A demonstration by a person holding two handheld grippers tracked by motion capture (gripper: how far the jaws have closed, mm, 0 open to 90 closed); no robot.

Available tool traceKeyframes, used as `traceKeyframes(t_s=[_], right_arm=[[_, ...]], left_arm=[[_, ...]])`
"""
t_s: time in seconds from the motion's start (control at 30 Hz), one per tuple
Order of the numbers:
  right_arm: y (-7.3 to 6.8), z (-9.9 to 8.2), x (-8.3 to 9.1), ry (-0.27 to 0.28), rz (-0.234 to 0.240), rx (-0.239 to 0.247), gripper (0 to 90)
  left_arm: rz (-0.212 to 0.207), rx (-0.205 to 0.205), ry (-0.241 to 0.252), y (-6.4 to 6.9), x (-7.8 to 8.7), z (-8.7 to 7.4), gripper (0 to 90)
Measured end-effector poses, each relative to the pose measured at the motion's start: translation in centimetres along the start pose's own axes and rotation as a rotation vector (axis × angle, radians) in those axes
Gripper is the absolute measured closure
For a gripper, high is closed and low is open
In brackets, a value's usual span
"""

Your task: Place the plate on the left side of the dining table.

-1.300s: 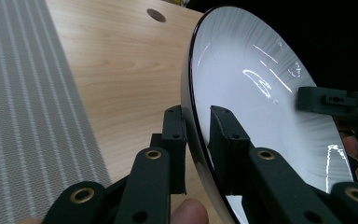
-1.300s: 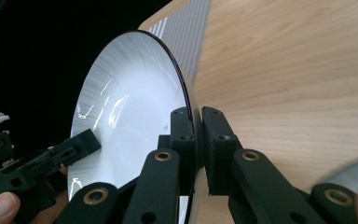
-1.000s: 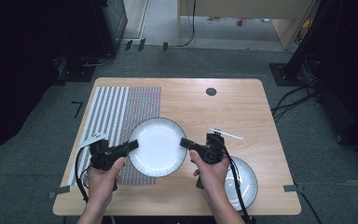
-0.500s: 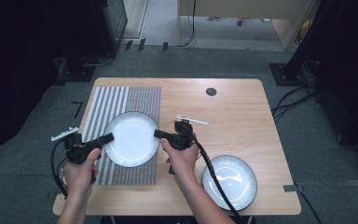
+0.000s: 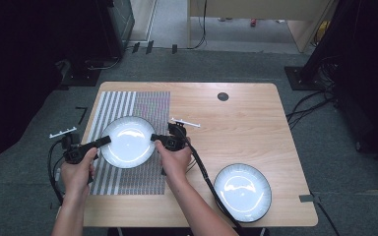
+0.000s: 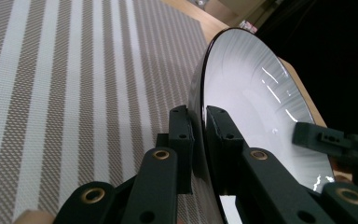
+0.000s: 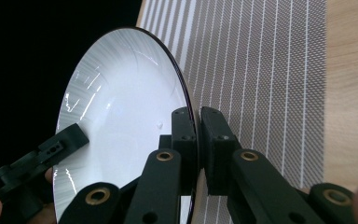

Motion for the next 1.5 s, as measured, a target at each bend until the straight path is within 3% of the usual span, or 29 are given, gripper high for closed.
traceKeyframes(t_s=[0.13,0.3,0.33,0.5,0.9,0.97,1.3,1.33,1.37,1.43,1.5], right_arm=[[0.2,0.4,-2.5,-0.001,-0.028,-0.009,85.2],[0.4,1.0,-4.7,0.004,-0.029,-0.045,85.2],[0.6,1.1,-5.2,0.002,-0.040,-0.053,85.2],[1.2,1.7,-6.3,0.006,-0.072,-0.075,85.0],[2.9,2.4,-7.7,0.008,-0.109,-0.063,85.3],[3.2,2.4,-8.0,0.008,-0.110,-0.056,85.2],[3.3,2.1,-8.5,-0.009,-0.091,-0.029,84.3],[3.3,2.1,-8.5,-0.010,-0.091,-0.025,82.8],[3.0,2.0,-8.4,-0.012,-0.073,-0.018,75.3],[2.8,2.0,-8.3,-0.012,-0.062,-0.009,71.8],[2.8,2.1,-8.1,-0.002,-0.065,0.006,71.9]], left_arm=[[0.043,0.030,-0.018,-2.3,-1.3,0.9,81.5],[0.080,0.037,-0.020,-3.5,-2.1,1.7,80.8],[0.111,0.028,-0.041,-4.2,-2.8,1.9,80.1],[0.135,0.042,-0.076,-5.2,-4.4,2.0,78.7],[0.170,0.047,-0.099,-6.0,-6.3,1.5,78.1],[0.187,0.027,-0.111,-6.2,-6.5,1.3,77.0],[0.188,0.030,-0.122,-6.7,-6.6,1.2,76.3],[0.189,0.028,-0.122,-6.7,-6.6,1.2,76.3],[0.189,0.015,-0.123,-6.6,-6.6,1.2,74.4],[0.182,0.008,-0.118,-6.5,-6.6,1.2,66.7],[0.197,0.003,-0.100,-6.3,-6.4,1.3,66.8]])
Point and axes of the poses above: each handheld gripper's, and its own axes: x roughly backward along the jaws, z roughly out of its top, y roughly to its right, the point moved 10 cm from there along -x, roughly forward along the jaws, and after that the axes turned 3 degrees about -z, right-handed, at the moved point
